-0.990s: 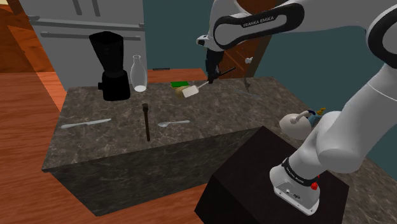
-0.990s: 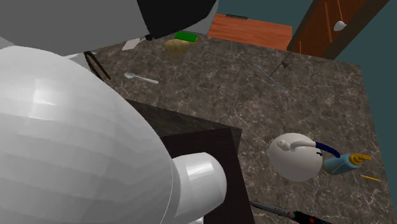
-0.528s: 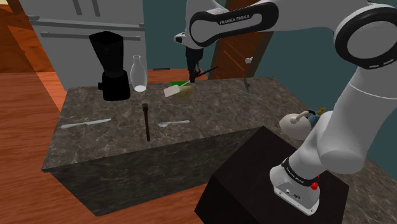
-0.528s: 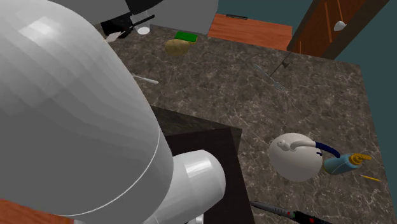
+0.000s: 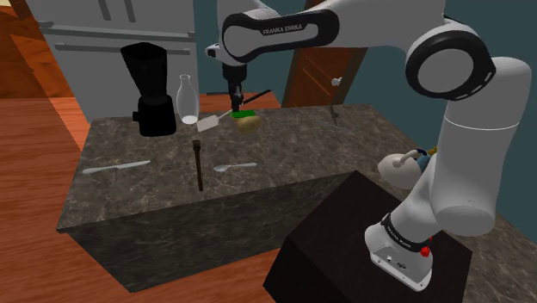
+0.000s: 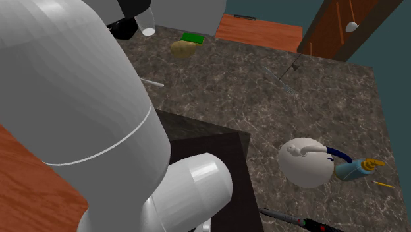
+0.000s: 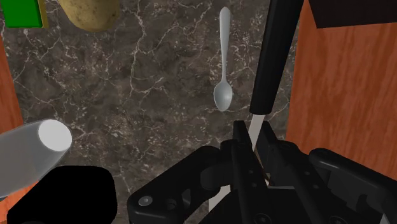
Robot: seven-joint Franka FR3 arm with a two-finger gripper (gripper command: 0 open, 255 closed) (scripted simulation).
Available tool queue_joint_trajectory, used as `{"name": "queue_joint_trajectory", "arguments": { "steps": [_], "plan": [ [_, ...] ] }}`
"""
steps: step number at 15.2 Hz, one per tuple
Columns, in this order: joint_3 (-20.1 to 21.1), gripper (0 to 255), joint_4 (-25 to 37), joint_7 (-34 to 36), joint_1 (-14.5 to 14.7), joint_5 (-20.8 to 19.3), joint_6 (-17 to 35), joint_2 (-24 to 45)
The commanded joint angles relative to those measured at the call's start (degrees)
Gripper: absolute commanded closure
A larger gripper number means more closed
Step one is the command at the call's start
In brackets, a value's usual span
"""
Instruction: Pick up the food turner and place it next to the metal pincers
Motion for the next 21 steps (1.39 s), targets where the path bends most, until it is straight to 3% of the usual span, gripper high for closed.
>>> {"name": "queue_joint_trajectory", "arguments": {
  "steps": [1, 21],
  "plan": [
    [0.06, 255, -0.38, 0.28, 0.14, -0.01, 1.05, 0.66],
    [0.07, 255, -7.48, 0.8, 0.08, -0.09, 13.77, 6.29]
  ]
}}
